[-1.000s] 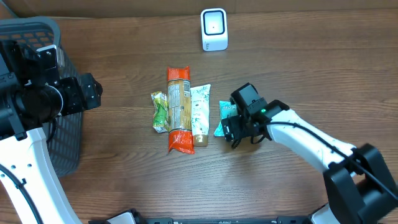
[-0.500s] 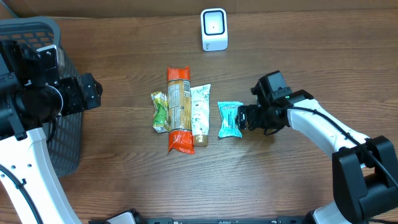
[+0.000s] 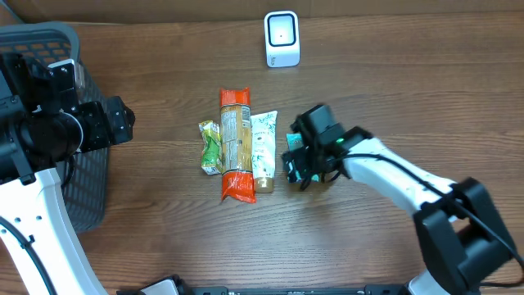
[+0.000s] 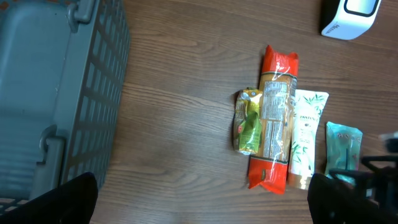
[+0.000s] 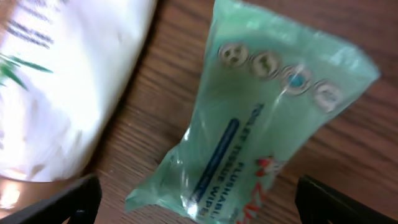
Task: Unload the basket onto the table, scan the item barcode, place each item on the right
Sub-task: 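Move the right gripper down onto the green tissue pack and grasp it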
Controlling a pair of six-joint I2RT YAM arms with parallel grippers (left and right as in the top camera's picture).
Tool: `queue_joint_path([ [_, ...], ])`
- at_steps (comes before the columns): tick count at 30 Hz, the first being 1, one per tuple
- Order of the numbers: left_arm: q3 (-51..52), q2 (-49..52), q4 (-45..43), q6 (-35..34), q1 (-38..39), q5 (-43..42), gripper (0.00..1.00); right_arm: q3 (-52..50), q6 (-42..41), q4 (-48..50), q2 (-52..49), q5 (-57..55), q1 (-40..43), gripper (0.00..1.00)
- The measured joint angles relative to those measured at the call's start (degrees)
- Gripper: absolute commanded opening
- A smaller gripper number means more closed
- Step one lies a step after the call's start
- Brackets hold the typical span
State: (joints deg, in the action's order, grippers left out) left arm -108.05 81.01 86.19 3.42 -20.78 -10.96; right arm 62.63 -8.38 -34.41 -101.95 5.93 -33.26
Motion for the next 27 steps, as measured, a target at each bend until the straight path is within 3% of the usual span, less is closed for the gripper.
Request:
queue_joint_path([
  [10, 0.0, 0.0, 0.0, 0.0, 0.0, 0.0, 0.99, 0.0, -8.8, -3.4, -1.3, -9.0, -3.4, 0.95],
  [22, 0.0, 0.0, 0.0, 0.0, 0.0, 0.0, 1.0, -1.7, -13.0, -3.1, -1.3, -9.4, -3.1, 0.94],
  [27, 0.0, 0.0, 0.0, 0.0, 0.0, 0.0, 1.0, -2.0, -13.8, -3.1, -1.3, -9.4, -3.1, 0.89],
])
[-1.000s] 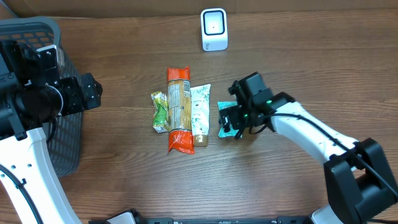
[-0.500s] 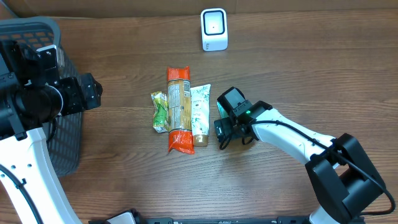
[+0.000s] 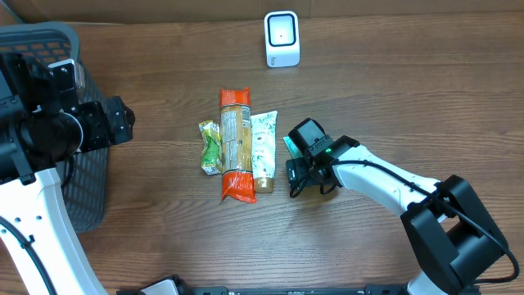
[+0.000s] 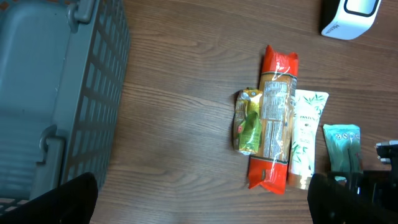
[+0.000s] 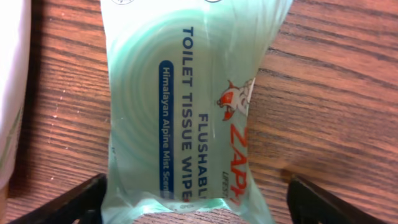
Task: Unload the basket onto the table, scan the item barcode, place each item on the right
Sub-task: 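Move the right gripper down onto the green tissue pack and grasp it, then lift the green tissue pack with the right gripper and tilt it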
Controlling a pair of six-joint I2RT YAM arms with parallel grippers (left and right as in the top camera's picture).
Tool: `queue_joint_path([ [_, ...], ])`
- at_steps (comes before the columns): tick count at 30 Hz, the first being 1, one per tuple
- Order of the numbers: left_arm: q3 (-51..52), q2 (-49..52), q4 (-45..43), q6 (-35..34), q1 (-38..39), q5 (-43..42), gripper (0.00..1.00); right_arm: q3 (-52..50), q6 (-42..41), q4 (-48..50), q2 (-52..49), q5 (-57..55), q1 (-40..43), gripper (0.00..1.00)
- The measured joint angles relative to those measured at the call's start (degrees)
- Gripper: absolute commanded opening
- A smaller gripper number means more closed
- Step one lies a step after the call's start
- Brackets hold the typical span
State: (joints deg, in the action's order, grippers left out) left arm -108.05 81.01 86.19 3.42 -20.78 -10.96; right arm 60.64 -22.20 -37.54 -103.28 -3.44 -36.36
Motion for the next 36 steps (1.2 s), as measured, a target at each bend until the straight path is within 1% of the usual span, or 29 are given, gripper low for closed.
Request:
queue_joint_path([
  [17, 0.0, 0.0, 0.0, 0.0, 0.0, 0.0, 1.0, 0.0, 4.0, 0.5, 0.0, 0.2, 0.0, 0.88],
  [27, 0.0, 0.0, 0.0, 0.0, 0.0, 0.0, 1.0, 0.0, 4.2, -0.3, 0.0, 2.4, 0.0, 0.88],
  [34, 0.0, 0.0, 0.0, 0.0, 0.0, 0.0, 1.0, 0.0, 4.2, 0.0, 0.0, 0.7, 0.0, 0.85],
  [36, 0.0, 0.0, 0.0, 0.0, 0.0, 0.0, 0.99, 0.0, 4.2, 0.0, 0.0, 0.2, 0.0, 0.81],
])
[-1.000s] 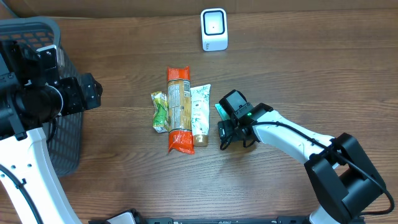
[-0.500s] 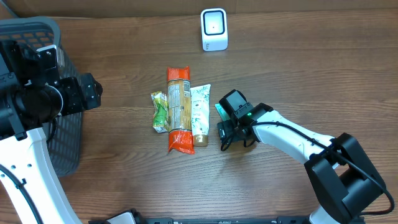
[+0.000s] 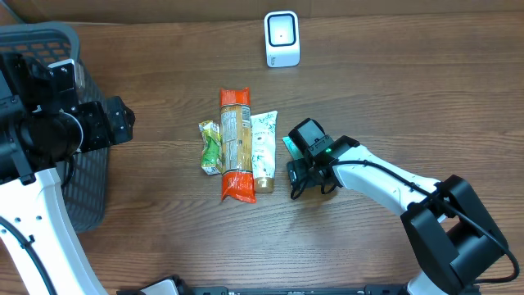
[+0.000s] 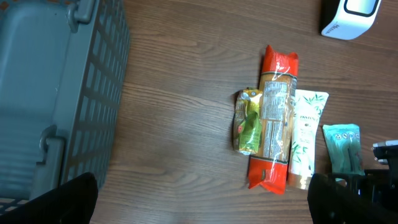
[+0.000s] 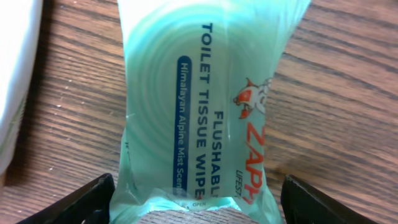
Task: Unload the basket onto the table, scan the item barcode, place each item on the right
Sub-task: 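Lift the green tissue pack with the right gripper and tilt it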
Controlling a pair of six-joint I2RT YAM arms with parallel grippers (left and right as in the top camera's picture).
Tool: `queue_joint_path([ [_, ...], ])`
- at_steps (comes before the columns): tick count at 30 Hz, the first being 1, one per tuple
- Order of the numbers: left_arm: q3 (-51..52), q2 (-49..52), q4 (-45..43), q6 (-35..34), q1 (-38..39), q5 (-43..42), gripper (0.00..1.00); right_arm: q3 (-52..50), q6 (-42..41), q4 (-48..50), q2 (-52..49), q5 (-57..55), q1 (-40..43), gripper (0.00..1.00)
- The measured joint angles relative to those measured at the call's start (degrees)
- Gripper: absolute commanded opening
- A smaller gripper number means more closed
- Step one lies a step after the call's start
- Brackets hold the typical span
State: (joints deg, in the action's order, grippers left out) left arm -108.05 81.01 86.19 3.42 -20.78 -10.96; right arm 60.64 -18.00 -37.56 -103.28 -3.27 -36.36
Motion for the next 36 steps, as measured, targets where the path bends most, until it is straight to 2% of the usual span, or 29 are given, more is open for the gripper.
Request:
queue_joint_path([
  [13, 0.0, 0.0, 0.0, 0.0, 0.0, 0.0, 1.0, 0.0, -0.1, 0.5, 0.0, -0.2, 0.0, 0.67],
  [17, 0.0, 0.0, 0.0, 0.0, 0.0, 0.0, 1.0, 0.0, 0.5, 1.0, 0.0, -0.2, 0.0, 0.45],
  [22, 0.0, 0.0, 0.0, 0.0, 0.0, 0.0, 0.99, 0.0, 0.3, 0.5, 0.0, -0.2, 0.0, 0.35],
  [25, 0.0, 0.0, 0.0, 0.0, 0.0, 0.0, 1.0, 0.9, 0.3, -2.0, 0.0, 1.0, 0.1, 0.15],
  [28, 0.0, 0.0, 0.0, 0.0, 0.0, 0.0, 1.0, 3.0, 0.5, -5.7, 0.0, 4.5, 0.8, 0.04],
  [32, 0.0, 0.0, 0.0, 0.0, 0.0, 0.0, 1.0, 7.3, 0.2, -8.5, 0.0, 12.6, 3.5, 0.04],
  [34, 0.0, 0.0, 0.0, 0.0, 0.0, 0.0, 0.99, 8.7, 0.0, -8.7, 0.0, 17.5, 5.9, 0.2],
  [36, 0.0, 0.0, 0.0, 0.0, 0.0, 0.0, 1.0, 8.9, -0.4, -8.9, 0.0, 20.6, 8.3, 0.32],
])
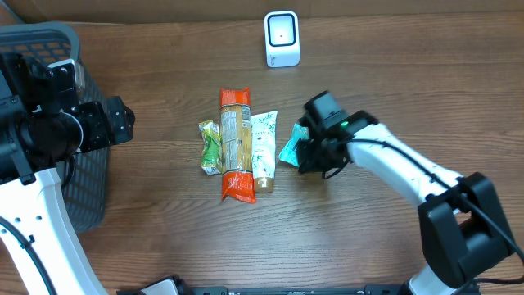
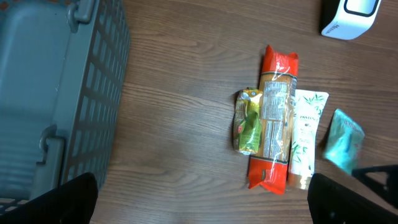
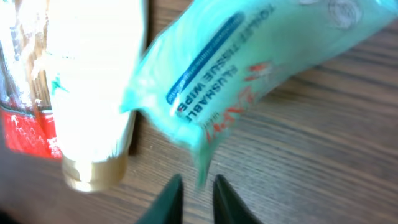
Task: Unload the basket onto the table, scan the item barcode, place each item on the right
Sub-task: 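Lift the green tissue pack with the right gripper and tilt it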
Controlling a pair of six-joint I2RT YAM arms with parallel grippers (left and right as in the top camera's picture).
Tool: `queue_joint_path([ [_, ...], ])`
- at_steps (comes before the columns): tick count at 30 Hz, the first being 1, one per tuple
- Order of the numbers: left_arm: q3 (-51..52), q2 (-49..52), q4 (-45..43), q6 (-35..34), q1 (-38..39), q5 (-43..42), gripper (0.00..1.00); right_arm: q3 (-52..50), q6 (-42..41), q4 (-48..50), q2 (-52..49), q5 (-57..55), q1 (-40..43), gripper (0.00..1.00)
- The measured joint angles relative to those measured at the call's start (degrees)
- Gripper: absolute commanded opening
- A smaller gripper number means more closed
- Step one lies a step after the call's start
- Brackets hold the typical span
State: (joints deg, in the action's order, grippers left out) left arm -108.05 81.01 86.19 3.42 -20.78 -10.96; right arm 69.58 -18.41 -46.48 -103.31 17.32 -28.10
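Observation:
A teal pack of flushable wipes [image 1: 290,151] hangs tilted just above the table, right of the row of goods. My right gripper [image 1: 312,155] is shut on its thin edge. In the right wrist view the fingertips [image 3: 168,198] pinch the pack [image 3: 249,74] at its lower seam. The white barcode scanner [image 1: 282,38] stands at the back centre, well apart from the pack. At the far left, my left gripper [image 2: 202,200] is open and holds nothing. From there, the pack [image 2: 342,140] shows at the right.
An orange pasta bag [image 1: 234,144], a green pouch [image 1: 210,147] and a white tube [image 1: 264,149] lie side by side mid-table, the tube close beside the held pack. A grey basket [image 1: 49,98] stands at the left edge.
My right gripper was open astride the wipes pack lying flat. Now it is shut on the pack's edge, and the pack is raised, tilted and nearer the white tube. The left arm is unmoved.
My right gripper was open over the near end of the wipes pack. At the following two moments it stood low with a finger on each side of the flat pack. Now it grips the pack's seam and holds it off the table.

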Motion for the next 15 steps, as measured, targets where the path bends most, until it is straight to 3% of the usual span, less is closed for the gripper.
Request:
queue_joint_path([
  [3, 0.0, 0.0, 0.0, 0.0, 0.0, 0.0, 1.0, 0.0, -1.6, -0.5, 0.0, 2.8, 3.3, 0.52],
  [12, 0.0, 0.0, 0.0, 0.0, 0.0, 0.0, 1.0, 0.0, -8.6, -0.1, 0.0, 5.9, 7.0, 0.81],
  [15, 0.0, 0.0, 0.0, 0.0, 0.0, 0.0, 0.99, 0.0, -10.6, 0.5, 0.0, 6.4, 8.3, 0.84],
])
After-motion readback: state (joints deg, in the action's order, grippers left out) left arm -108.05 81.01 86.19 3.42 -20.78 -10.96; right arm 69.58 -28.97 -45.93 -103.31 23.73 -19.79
